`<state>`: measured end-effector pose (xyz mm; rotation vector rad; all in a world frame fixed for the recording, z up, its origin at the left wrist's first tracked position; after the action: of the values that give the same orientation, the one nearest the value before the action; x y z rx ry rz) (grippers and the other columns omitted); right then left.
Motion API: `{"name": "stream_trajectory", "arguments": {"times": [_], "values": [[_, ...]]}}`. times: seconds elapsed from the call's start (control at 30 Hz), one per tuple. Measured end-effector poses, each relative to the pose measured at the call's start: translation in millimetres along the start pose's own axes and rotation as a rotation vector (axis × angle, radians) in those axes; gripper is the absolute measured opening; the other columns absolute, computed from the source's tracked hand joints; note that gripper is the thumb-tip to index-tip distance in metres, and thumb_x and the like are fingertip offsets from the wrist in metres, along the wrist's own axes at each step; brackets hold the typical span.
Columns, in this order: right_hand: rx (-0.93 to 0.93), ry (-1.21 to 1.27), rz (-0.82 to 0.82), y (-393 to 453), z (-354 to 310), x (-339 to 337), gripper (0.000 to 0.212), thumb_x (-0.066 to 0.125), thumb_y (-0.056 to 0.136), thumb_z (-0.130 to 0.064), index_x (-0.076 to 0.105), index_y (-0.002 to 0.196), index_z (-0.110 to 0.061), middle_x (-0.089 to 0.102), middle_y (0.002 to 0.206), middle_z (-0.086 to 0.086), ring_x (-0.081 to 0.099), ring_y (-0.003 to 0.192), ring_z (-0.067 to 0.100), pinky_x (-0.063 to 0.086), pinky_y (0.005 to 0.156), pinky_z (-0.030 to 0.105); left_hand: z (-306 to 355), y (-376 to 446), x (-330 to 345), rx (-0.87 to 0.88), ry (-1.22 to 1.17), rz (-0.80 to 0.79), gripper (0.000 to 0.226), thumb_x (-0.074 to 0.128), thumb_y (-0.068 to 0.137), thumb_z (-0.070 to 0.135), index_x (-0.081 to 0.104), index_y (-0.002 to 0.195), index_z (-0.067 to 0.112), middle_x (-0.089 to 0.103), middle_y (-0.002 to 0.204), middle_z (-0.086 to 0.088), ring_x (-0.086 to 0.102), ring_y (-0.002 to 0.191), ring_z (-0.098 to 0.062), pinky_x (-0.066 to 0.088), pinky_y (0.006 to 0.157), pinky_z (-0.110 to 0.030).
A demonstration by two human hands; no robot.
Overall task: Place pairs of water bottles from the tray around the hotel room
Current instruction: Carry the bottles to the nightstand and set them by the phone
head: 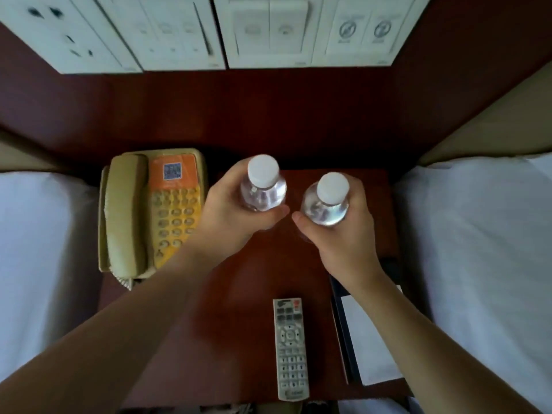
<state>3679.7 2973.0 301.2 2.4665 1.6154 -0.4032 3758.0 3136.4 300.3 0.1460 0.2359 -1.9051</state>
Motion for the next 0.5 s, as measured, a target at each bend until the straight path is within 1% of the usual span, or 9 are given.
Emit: {"name": "stream_trajectory", "arguments": {"times": [0.07,0.13,0.2,0.27,0.3,0.33,0.4,0.43,0.5], "values": [[-0.025,0.0,0.023,1,12,6,0.07,0.086,0.069,-0.009,0.041,0.111,-0.04,0.057,0.104,-0.021,0.058,0.099,-0.015,0.045,0.079,0.003,-15,3,2,-0.004,-0.011,0.015,0.067,0.085,0.066,0.003,0.055,0.126,0.008,0.067,0.12,-0.01,0.064,0.112,-0.018,0.053,0.099,-0.045],[-0.06,-0.016,0.038,3,20,10,0.071,0.086,0.069,-0.011,0.039,0.113,-0.04,0.055,0.107,-0.021,0.056,0.101,-0.016,0.044,0.082,0.003,-24,4,1,0.019,-0.017,0.007,0.066,0.083,0.068,-0.005,0.053,0.126,0.005,0.065,0.118,-0.005,0.063,0.11,-0.016,0.053,0.099,-0.045],[-0.082,-0.017,0.017,2,27,12,0.073,0.086,0.07,-0.01,0.037,0.116,-0.039,0.053,0.111,-0.019,0.055,0.104,-0.015,0.043,0.085,0.004,-30,4,1,0.041,0.008,-0.018,0.068,0.083,0.069,-0.009,0.051,0.127,0.008,0.065,0.12,-0.007,0.063,0.11,-0.017,0.053,0.099,-0.045],[-0.048,-0.022,-0.036,-2,37,12,0.078,0.085,0.07,-0.006,0.035,0.121,-0.038,0.053,0.116,-0.017,0.054,0.11,-0.013,0.043,0.089,0.005,-37,0,1,0.001,0.03,-0.039,0.075,0.085,0.069,-0.008,0.05,0.132,0.014,0.065,0.124,-0.007,0.064,0.114,-0.018,0.053,0.1,-0.043],[-0.011,-0.025,-0.083,-3,43,10,0.081,0.085,0.071,-0.007,0.034,0.126,-0.038,0.054,0.12,-0.016,0.054,0.114,-0.01,0.043,0.093,0.008,-41,-3,2,-0.033,0.06,-0.045,0.077,0.086,0.069,-0.004,0.049,0.134,0.017,0.066,0.125,-0.002,0.064,0.117,-0.015,0.052,0.101,-0.039],[0.026,-0.037,-0.146,-3,50,7,0.081,0.084,0.072,-0.008,0.035,0.131,-0.034,0.056,0.125,-0.012,0.055,0.119,-0.004,0.044,0.098,0.013,-46,-5,2,-0.065,0.107,-0.055,0.077,0.087,0.069,0.002,0.05,0.134,0.019,0.067,0.122,0.007,0.063,0.117,-0.007,0.051,0.102,-0.034],[0.053,-0.111,-0.257,2,64,0,0.074,0.082,0.075,-0.014,0.042,0.137,-0.017,0.06,0.129,-0.006,0.056,0.123,0.004,0.047,0.104,0.027,-54,-8,1,-0.111,0.207,-0.069,0.067,0.088,0.069,0.01,0.055,0.126,0.022,0.066,0.111,0.021,0.06,0.107,0.012,0.049,0.098,-0.018],[0.041,-0.151,-0.28,5,67,-3,0.072,0.082,0.075,-0.018,0.046,0.136,-0.011,0.061,0.128,-0.006,0.057,0.122,0.006,0.048,0.105,0.031,-57,-8,0,-0.122,0.236,-0.075,0.063,0.088,0.07,0.012,0.057,0.123,0.023,0.064,0.107,0.026,0.058,0.102,0.018,0.048,0.094,-0.011],[-0.005,-0.203,-0.251,11,69,-4,0.07,0.084,0.073,-0.023,0.051,0.132,-0.008,0.062,0.121,-0.012,0.059,0.117,0.005,0.049,0.1,0.026,-60,-2,-1,-0.127,0.268,-0.101,0.063,0.088,0.07,0.014,0.059,0.126,0.02,0.062,0.107,0.028,0.056,0.1,0.022,0.044,0.088,-0.002]]}}
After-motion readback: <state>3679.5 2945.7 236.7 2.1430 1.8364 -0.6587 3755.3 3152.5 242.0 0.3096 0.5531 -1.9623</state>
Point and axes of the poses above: each hand's wrist, its own y-axis towards the middle knuckle, its own x-axis out of the palm, z = x × y, the point moved 1 cm from there along y, towards the middle knuckle
